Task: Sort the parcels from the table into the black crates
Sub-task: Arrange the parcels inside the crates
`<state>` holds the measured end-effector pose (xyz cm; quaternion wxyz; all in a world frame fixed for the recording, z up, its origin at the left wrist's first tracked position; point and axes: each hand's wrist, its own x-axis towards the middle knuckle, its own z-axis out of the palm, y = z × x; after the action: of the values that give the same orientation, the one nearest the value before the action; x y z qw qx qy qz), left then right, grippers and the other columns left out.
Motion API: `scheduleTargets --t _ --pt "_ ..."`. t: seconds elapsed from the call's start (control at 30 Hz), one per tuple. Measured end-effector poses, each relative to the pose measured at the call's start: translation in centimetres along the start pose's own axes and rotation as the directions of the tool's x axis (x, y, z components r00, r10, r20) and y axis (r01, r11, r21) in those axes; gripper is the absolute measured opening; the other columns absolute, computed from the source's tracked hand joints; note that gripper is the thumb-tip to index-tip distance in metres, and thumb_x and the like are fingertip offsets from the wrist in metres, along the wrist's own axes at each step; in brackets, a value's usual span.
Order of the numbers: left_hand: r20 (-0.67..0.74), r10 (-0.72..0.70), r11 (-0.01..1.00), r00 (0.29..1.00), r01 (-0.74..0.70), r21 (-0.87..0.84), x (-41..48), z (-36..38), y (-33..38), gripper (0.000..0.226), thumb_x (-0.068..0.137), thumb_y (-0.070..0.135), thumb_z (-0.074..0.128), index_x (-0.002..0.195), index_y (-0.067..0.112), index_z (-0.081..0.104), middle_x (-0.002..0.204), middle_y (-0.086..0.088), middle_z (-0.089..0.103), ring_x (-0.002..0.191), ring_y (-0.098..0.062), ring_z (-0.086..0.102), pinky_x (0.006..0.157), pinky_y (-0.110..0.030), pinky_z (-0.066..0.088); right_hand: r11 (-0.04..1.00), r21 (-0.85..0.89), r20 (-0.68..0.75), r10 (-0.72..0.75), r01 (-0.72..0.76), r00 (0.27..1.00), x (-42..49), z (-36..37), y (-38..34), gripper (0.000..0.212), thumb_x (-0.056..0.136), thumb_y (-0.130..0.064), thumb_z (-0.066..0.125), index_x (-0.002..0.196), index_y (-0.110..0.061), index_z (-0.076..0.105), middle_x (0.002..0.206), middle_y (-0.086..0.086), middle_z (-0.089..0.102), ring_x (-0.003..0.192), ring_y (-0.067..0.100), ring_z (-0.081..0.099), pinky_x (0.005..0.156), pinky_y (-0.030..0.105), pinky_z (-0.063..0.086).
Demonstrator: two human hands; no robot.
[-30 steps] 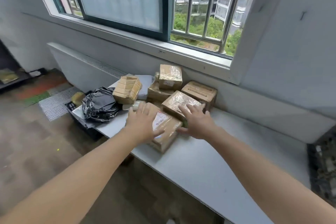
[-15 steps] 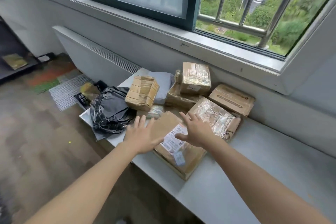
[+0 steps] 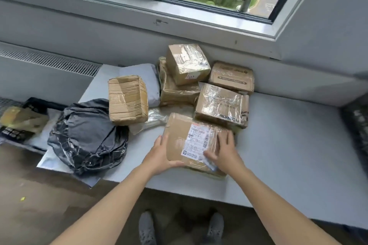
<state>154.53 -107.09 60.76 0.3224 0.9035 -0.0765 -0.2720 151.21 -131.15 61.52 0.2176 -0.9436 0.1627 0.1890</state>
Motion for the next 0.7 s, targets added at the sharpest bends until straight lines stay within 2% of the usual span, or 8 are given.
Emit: scheduleTargets --t 0.07,0.17,0.27,0.4,0.53,0.6,0.7 --pt "0.002 0.066 0.998 0.998 -0.066 -0.018 -0.3 0.1 -0.5 0.13 0.065 0.054 0.086 0.156 0.034 -0.004 0.148 0.001 0.029 0.135 -0.02 0.037 0.107 -0.039 0.041 0.994 0.109 -0.023 0.035 -0.032 0.999 -0.8 0.2 0.0 0.095 0.085 -0.053 0.07 0.155 -0.019 0.017 0.164 0.008 -0.004 0.146 0.035 0.023 0.115 0.045 0.031" --pt "-0.055 0.061 0.99 0.997 -0.068 -0.123 -1.1 0.0 -0.9 0.133 0.052 0.055 0.089 0.155 0.039 0.005 0.143 0.004 0.039 0.131 -0.019 0.039 0.104 -0.036 0.04 0.97 0.211 -0.077 0.139 -0.12 0.987 -1.5 -0.3 0.2 0.101 0.082 -0.053 0.073 0.157 -0.019 0.013 0.163 0.011 0.009 0.143 0.034 0.03 0.113 0.045 0.034" --pt "-0.027 0.038 0.981 0.999 -0.042 -0.188 -1.9 -0.5 -0.4 0.131 0.042 0.063 0.086 0.152 0.043 0.015 0.127 0.011 0.038 0.125 -0.016 0.041 0.099 -0.033 0.039 0.965 0.184 -0.04 0.197 -0.187 0.98 -1.6 -1.6 0.5 0.112 0.081 -0.06 0.071 0.158 -0.016 0.003 0.159 0.012 0.029 0.139 0.038 0.036 0.111 0.045 0.034" --pt "-0.096 0.008 0.968 0.995 -0.032 -0.25 -2.8 -1.2 0.9 0.124 0.048 0.057 0.09 0.15 0.037 0.024 0.124 0.01 0.036 0.12 -0.012 0.041 0.1 -0.032 0.039 0.946 0.233 -0.036 0.238 -0.224 0.97 -1.9 -3.4 0.7 0.123 0.071 -0.064 0.076 0.158 -0.017 0.003 0.151 0.017 0.036 0.137 0.038 0.037 0.111 0.046 0.035" --pt "-0.247 -0.144 0.953 0.958 0.066 -0.297 -3.0 -1.9 2.8 0.108 0.059 0.048 0.091 0.148 0.023 0.034 0.132 -0.004 0.036 0.129 -0.024 0.042 0.109 -0.038 0.038 0.937 0.336 -0.152 0.158 -0.099 0.976 -2.4 -5.5 0.1 0.119 0.06 -0.061 0.085 0.152 -0.027 0.018 0.13 0.009 0.04 0.127 0.031 0.044 0.103 0.045 0.044" --pt "-0.313 -0.162 0.957 0.936 0.072 -0.28 -2.9 -2.2 3.9 0.102 0.058 0.046 0.091 0.142 0.022 0.04 0.131 -0.007 0.036 0.127 -0.027 0.043 0.11 -0.041 0.038 0.932 0.361 -0.21 0.108 -0.025 0.972 -2.4 -6.5 -0.2 0.127 0.058 -0.06 0.086 0.155 -0.031 0.009 0.135 0.007 0.037 0.127 0.027 0.042 0.104 0.045 0.043" --pt "-0.384 -0.168 0.963 0.908 0.068 -0.261 -3.0 -2.5 5.5 0.112 0.055 0.045 0.093 0.145 0.016 0.034 0.138 -0.011 0.035 0.133 -0.028 0.039 0.113 -0.042 0.034 0.914 0.403 -0.253 0.064 0.045 0.965 -2.5 -8.0 -0.4 0.135 0.058 -0.057 0.088 0.154 -0.044 -0.005 0.134 0.006 0.034 0.125 0.024 0.044 0.104 0.047 0.044"
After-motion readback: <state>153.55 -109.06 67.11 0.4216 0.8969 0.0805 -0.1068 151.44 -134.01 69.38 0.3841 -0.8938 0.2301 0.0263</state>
